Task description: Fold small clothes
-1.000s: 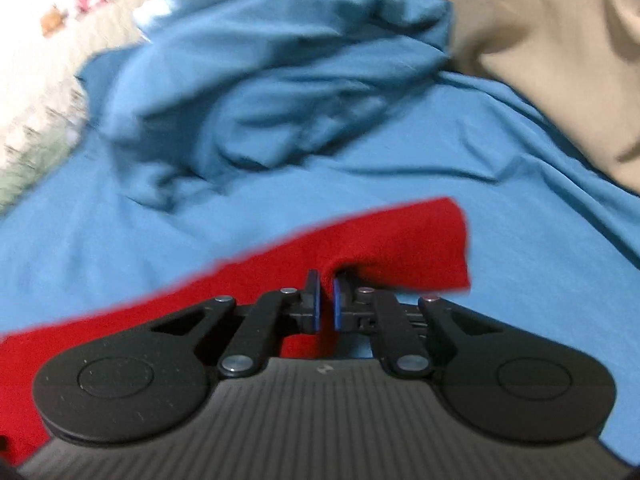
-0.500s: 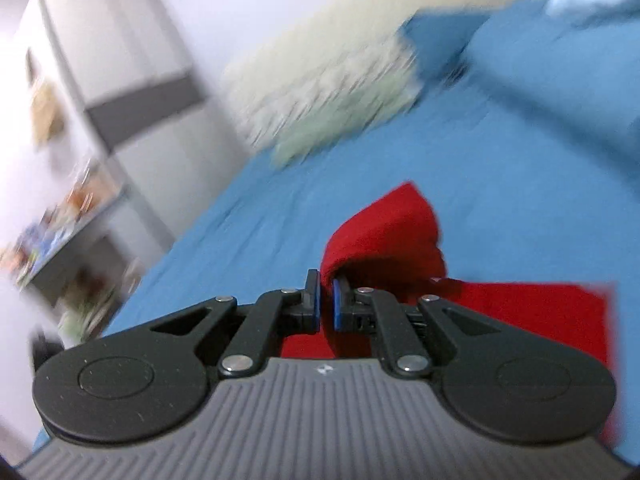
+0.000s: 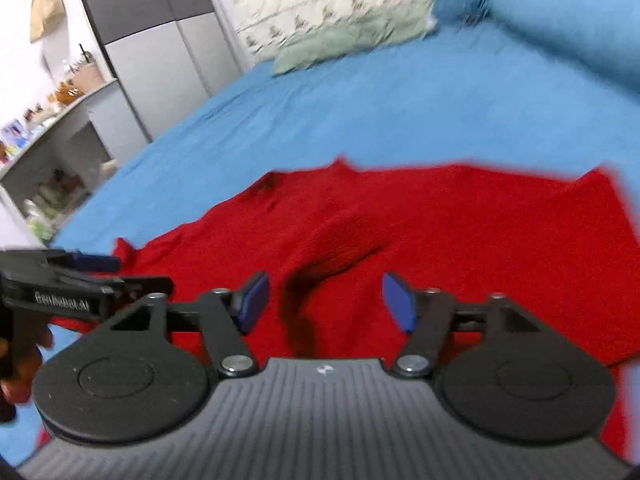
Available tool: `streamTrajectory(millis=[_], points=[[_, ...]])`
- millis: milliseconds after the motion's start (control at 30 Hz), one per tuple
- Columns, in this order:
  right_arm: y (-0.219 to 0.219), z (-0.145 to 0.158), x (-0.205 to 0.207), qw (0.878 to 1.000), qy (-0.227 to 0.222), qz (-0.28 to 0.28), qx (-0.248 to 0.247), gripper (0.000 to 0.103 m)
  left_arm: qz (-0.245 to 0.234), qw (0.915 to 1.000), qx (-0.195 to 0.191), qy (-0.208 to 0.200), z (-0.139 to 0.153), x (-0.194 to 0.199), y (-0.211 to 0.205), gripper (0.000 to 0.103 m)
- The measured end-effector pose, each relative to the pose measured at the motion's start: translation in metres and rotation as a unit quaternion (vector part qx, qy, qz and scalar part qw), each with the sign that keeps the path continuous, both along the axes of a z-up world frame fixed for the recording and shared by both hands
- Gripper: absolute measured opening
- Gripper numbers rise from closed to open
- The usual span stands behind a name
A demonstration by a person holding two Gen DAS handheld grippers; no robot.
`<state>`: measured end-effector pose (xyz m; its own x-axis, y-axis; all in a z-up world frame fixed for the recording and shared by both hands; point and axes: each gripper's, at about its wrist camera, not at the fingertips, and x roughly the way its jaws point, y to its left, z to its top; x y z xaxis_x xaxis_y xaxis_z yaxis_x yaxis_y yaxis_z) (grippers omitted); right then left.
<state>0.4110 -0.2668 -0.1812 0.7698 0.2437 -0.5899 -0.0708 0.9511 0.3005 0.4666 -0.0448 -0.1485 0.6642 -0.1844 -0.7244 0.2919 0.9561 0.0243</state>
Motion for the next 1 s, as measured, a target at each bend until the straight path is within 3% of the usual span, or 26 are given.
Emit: streamTrajectory(millis=[133,200,300,333,433,533,700,833,900,967,1000], points=[[-0.032,0.014,-0.03,0.998,0.004,-0.034,-0.052,0.088,-0.059,0.9982,-0.012,-0.004,0.001,0.006,-0.047,0.103],[-0.044,0.017,-0.045,0.996,0.012,-0.049,-0.073,0.089,-0.076,0.9971,-0.007,0.001,-0.006,0.011,-0.071,0.093],[-0.061,0.015,-0.07,0.994,0.024,-0.067,-0.088,0.091,-0.088,0.9957,0.006,0.025,-0.027,0.023,-0.098,0.069],[-0.065,0.014,-0.077,0.993,0.028,-0.071,-0.088,0.091,-0.088,0.9954,0.013,0.035,-0.035,0.028,-0.104,0.054],[-0.072,0.005,-0.091,0.992,0.033,-0.085,-0.091,0.092,-0.072,0.9967,0.014,0.034,-0.044,0.033,-0.107,0.043],[-0.08,-0.006,-0.097,0.99,0.033,-0.1,-0.092,0.092,-0.042,0.9986,-0.007,0.029,-0.038,0.035,-0.096,0.018],[-0.087,-0.016,-0.101,0.99,0.04,-0.117,-0.069,0.092,0.054,0.9941,-0.09,0.026,-0.031,0.031,-0.042,0.015],[-0.088,-0.022,-0.101,0.99,0.045,-0.118,-0.068,0.092,0.102,0.9717,-0.204,0.062,-0.053,0.014,0.009,0.03],[-0.087,-0.025,-0.098,0.99,0.05,-0.118,-0.066,0.092,0.104,0.9612,-0.249,0.057,-0.06,0.005,0.025,0.034],[-0.087,-0.027,-0.097,0.99,0.051,-0.118,-0.065,0.092,0.113,0.9503,-0.284,0.058,-0.062,0.002,0.033,0.042],[-0.086,-0.027,-0.096,0.99,0.052,-0.118,-0.066,0.093,0.112,0.9492,-0.288,0.058,-0.06,0.002,0.033,0.044]])
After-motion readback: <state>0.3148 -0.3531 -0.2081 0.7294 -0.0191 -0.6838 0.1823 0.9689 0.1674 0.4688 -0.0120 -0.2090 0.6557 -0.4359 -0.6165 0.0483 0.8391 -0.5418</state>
